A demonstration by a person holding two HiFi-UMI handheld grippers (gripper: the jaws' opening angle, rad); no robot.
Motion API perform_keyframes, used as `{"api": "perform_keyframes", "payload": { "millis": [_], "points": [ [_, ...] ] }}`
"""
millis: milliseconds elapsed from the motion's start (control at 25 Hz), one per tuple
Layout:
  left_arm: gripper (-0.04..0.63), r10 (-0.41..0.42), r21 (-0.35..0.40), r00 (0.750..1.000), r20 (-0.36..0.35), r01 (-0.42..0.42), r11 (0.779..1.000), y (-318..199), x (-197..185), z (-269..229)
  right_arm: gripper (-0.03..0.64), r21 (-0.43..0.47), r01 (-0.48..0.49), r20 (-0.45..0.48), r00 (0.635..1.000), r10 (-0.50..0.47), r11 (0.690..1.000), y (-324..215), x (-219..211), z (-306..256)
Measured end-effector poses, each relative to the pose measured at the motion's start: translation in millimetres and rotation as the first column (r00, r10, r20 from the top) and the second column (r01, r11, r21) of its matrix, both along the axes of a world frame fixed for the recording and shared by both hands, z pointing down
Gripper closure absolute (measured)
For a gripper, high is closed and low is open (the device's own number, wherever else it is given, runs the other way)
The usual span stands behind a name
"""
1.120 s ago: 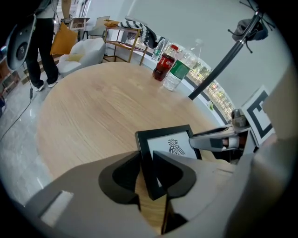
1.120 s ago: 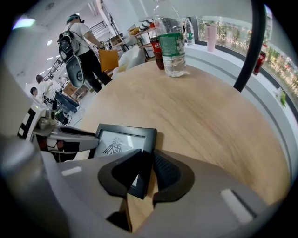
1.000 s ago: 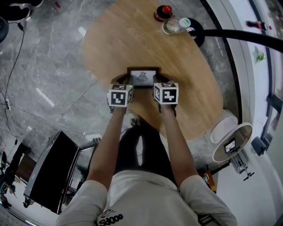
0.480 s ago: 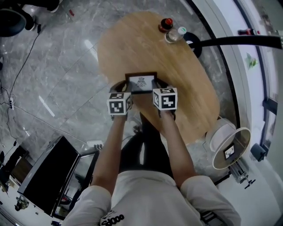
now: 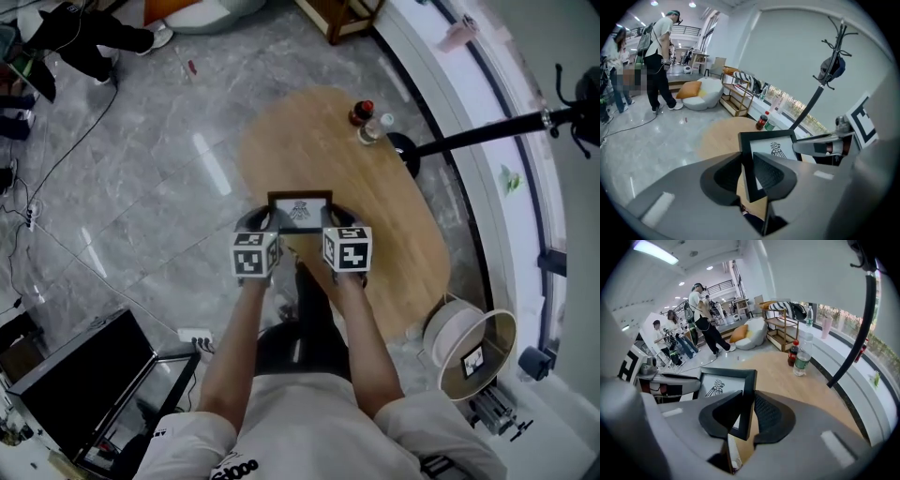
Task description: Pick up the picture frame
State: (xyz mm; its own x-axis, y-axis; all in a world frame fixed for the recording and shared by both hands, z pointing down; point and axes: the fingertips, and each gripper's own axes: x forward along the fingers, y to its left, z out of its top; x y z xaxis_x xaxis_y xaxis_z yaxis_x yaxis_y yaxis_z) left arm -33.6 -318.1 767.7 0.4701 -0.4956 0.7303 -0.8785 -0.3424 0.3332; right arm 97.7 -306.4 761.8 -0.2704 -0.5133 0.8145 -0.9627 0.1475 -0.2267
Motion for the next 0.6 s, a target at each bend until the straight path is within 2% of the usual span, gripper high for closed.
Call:
{"api": "perform_keyframes", "payload": {
  "millis": [280,600],
  "points": [
    [0.511,-0.049,0.138,0.999,0.009,0.047,0.989,6,-45,-78,0.534,0.121,0.072,-0.023,0.997,-0.070,0.990,2,-45,-80],
    [0.512,-0.102,0.242,0.995,-0.017,0.103,0.965,20,-81,-141,0.534,0.224,0.125,-0.030,0.992,-0.121,0.967,11,-80,-145]
  ]
}}
